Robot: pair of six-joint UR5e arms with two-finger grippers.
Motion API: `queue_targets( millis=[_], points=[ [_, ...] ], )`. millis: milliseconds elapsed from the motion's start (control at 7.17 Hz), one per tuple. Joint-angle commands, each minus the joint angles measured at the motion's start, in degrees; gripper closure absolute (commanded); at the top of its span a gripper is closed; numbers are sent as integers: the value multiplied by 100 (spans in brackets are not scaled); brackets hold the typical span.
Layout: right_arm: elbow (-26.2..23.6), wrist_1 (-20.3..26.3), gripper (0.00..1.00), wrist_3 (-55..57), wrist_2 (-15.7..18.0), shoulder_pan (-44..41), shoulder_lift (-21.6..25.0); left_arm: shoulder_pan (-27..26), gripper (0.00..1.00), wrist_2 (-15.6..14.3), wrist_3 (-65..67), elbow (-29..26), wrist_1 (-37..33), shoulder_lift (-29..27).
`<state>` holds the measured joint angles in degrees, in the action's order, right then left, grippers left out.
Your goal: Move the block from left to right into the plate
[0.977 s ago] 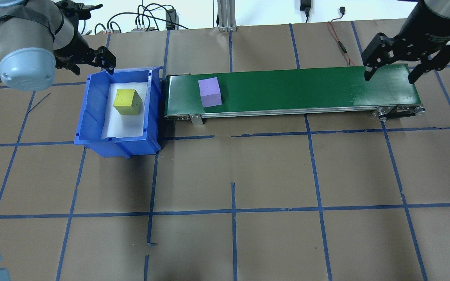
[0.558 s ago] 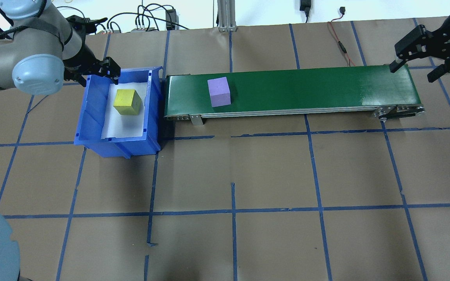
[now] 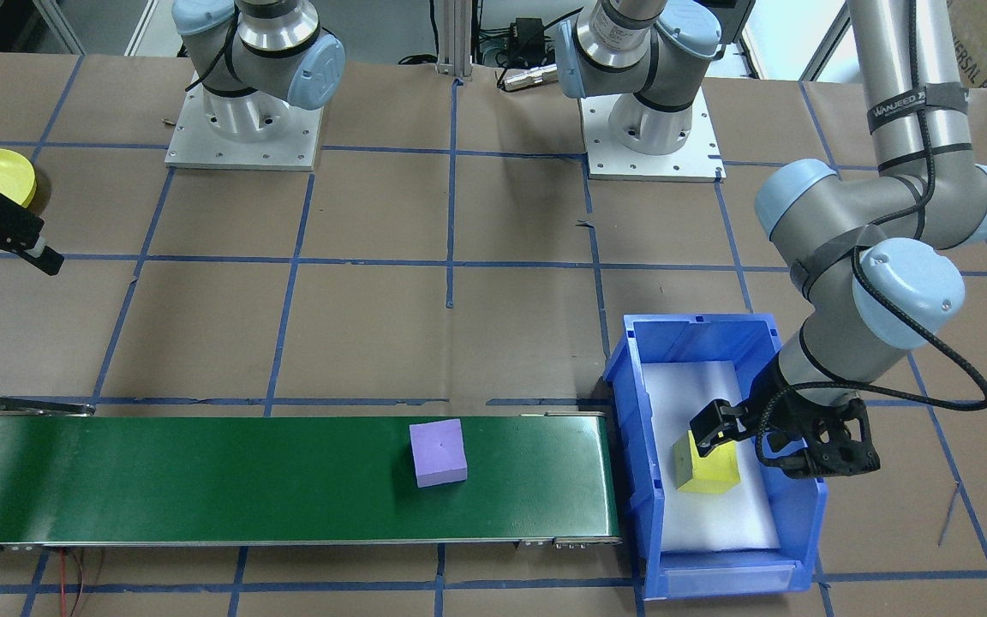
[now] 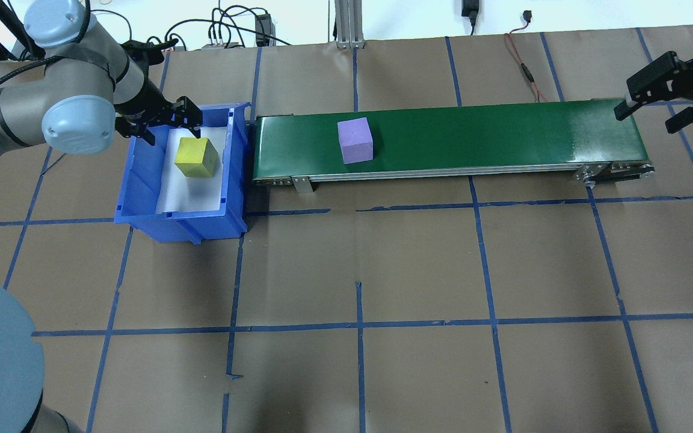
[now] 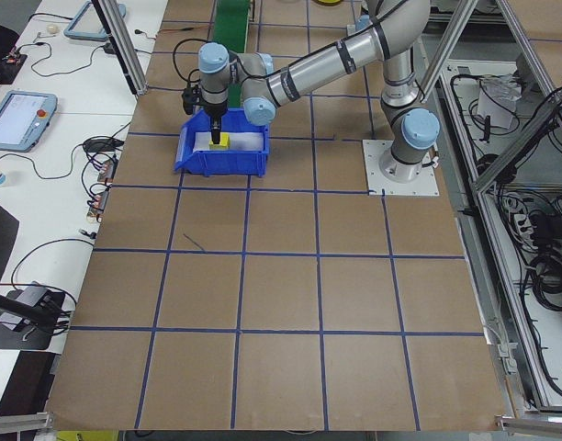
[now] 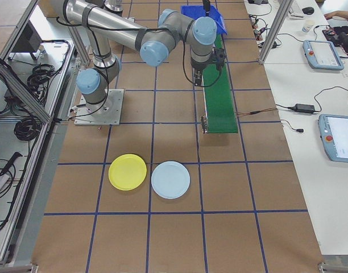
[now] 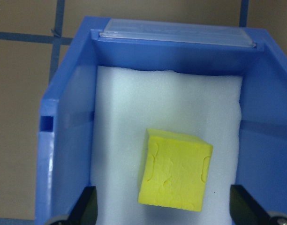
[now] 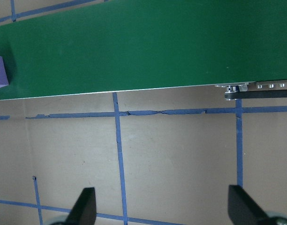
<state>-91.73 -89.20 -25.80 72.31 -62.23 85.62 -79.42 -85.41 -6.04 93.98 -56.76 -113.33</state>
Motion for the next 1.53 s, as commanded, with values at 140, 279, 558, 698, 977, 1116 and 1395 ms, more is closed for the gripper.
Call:
queue_targets(
  millis=[140,279,558,698,977,1116,1395],
  points=[
    [-222,-221,0,-381,-446,9,-98,-3,1,16,-659,7,338,-346],
    [-222,-221,0,-416,-438,18,-89,-3,2,16,-696,7,376,-452],
    [-301,-221,0,-1176,-446,26,-89,-3,2,24,-766,120,437,-541],
    [-319,-247,0,-1355,-446,35,-98,-3,12,24,-793,138,481,-593],
    [-258,-291,0,-1366,-455,44,-220,-3,68,7,-785,165,481,-621],
    [-249,-587,0,-1366,-525,166,-404,-3,71,-19,-715,139,499,-385],
    [-275,-678,0,-1854,-1034,622,-651,-21,72,-46,-679,-45,-451,709]
  ],
)
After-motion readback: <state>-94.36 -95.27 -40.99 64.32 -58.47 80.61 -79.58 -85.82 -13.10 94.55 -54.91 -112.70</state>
